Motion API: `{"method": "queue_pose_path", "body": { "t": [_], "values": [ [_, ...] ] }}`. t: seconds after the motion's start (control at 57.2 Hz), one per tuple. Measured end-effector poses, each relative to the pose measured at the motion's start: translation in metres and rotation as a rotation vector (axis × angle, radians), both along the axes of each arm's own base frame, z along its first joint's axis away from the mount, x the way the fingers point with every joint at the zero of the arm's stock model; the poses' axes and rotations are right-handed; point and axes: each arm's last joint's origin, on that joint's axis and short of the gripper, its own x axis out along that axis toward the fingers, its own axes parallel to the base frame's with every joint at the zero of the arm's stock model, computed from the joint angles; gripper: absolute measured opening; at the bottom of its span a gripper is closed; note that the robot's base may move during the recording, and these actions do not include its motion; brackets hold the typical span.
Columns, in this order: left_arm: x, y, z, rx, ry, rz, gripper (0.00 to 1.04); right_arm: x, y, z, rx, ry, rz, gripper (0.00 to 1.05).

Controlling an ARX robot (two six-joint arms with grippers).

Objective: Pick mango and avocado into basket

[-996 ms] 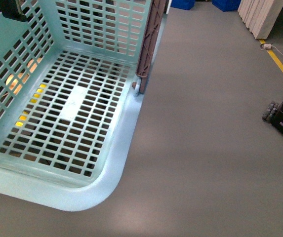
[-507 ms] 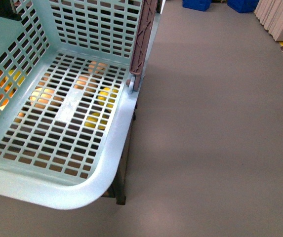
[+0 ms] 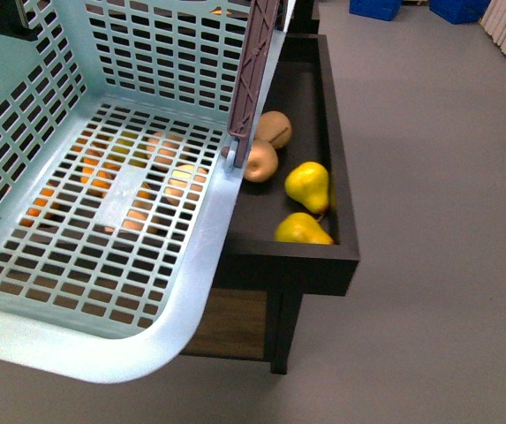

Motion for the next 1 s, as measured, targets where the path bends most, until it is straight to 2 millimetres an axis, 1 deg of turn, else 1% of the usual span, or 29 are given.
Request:
{"method": "queue_pose_path", "body": {
  "t": [0.996],
  "values": [
    [0.0000, 0.0001, -0.0001, 0.004, 0.000, -0.001, 0.14, 0.0000, -0.0001, 0.0000, 0.000, 0.000, -0.003, 0.96]
  ]
}}
